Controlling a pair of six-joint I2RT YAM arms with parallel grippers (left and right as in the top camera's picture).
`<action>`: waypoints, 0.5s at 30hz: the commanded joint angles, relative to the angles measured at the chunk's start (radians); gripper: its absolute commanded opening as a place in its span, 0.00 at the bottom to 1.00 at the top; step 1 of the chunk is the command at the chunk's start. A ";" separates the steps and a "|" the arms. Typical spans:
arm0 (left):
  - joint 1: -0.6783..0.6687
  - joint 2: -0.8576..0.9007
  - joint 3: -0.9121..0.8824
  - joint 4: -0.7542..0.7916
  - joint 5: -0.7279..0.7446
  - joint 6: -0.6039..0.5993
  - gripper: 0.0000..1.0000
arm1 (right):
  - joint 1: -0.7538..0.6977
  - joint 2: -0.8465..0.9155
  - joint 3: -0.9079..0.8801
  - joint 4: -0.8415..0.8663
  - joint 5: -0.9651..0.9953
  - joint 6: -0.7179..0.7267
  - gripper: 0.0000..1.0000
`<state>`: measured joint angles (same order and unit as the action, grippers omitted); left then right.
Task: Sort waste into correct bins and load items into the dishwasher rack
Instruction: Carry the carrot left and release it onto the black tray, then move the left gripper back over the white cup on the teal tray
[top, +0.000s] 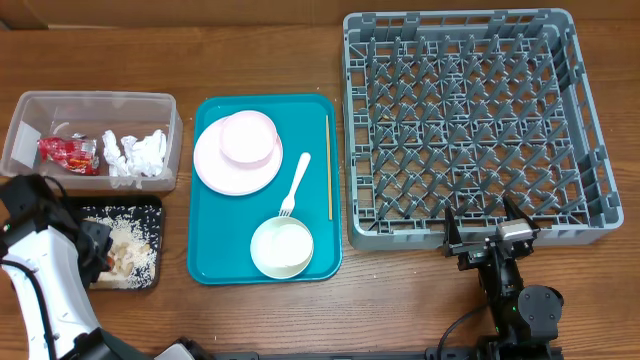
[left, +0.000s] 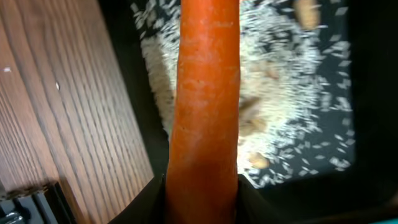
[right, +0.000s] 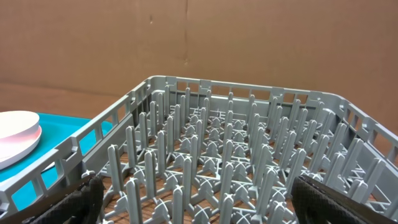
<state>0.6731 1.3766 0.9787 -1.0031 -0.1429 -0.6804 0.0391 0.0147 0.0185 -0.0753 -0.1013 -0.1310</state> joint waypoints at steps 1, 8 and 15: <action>0.038 -0.011 -0.030 0.039 0.035 -0.024 0.04 | -0.005 -0.011 -0.011 0.005 -0.006 -0.001 1.00; 0.060 -0.008 -0.111 0.157 0.040 -0.032 0.04 | -0.005 -0.011 -0.011 0.005 -0.006 -0.001 1.00; 0.060 -0.007 -0.203 0.313 0.095 -0.032 0.13 | -0.005 -0.011 -0.011 0.005 -0.006 -0.001 1.00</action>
<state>0.7273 1.3766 0.8005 -0.7212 -0.0898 -0.7013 0.0391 0.0147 0.0185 -0.0750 -0.1013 -0.1314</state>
